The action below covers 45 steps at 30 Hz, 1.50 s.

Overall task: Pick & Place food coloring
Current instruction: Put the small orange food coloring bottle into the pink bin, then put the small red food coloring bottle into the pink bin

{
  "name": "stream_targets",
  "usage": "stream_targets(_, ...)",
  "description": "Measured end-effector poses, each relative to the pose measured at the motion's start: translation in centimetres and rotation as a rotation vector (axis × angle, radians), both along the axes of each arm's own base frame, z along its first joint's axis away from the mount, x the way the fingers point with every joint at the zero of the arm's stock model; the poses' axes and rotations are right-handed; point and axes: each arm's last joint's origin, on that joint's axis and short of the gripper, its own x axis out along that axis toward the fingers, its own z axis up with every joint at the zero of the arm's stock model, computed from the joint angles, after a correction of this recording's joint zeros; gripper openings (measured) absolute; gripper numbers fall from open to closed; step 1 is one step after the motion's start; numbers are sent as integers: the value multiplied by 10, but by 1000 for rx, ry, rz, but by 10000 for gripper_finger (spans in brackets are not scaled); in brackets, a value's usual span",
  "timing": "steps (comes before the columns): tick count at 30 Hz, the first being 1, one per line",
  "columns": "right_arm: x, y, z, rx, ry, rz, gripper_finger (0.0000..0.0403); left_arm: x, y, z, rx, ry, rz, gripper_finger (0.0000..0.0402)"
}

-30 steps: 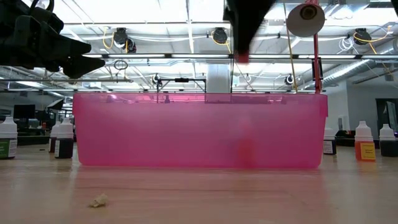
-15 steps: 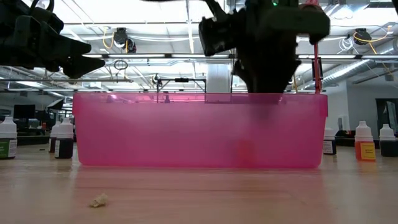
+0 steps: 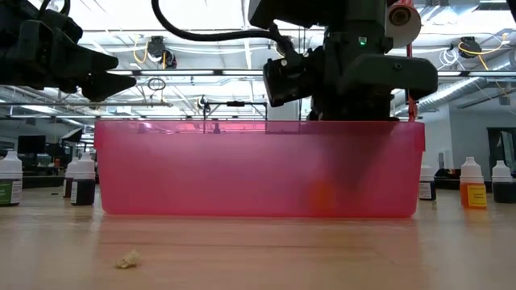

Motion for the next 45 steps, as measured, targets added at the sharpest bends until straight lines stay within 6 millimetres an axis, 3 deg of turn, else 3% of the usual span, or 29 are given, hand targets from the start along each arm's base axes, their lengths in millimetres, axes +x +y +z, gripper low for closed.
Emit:
stream_targets(3, 0, 0, 0, 2, -1, -6, 61, 0, 0, 0, 0, 0, 0, 392)
stream_targets(9, -1, 0, 0, 18, 13, -60, 161, 0, 0, 0, 0, 0, 0, 392)
stream_targets(14, -3, -5, 12, 41, 1, -107, 205, 0, 0, 0, 0, 0, 0, 392)
stream_targets(22, -18, -18, 67, 83, -113, -189, 205, 0, 0, 0, 0, 0, 0, 392)
stream_targets(27, -51, -31, 105, 14, -74, -295, 198, 0, 0, 0, 0, 0, 0, 392)
stream_targets(31, -81, -41, 119, -93, -9, -412, 196, 0, 0, 0, 0, 0, 0, 392)
stream_targets(36, -106, -50, 106, -120, 34, -523, 196, 0, 0, 0, 0, -1, 0, 392)
stream_targets(45, -119, -66, 44, -82, 62, -569, 196, 0, 0, 0, 0, 0, 0, 392)
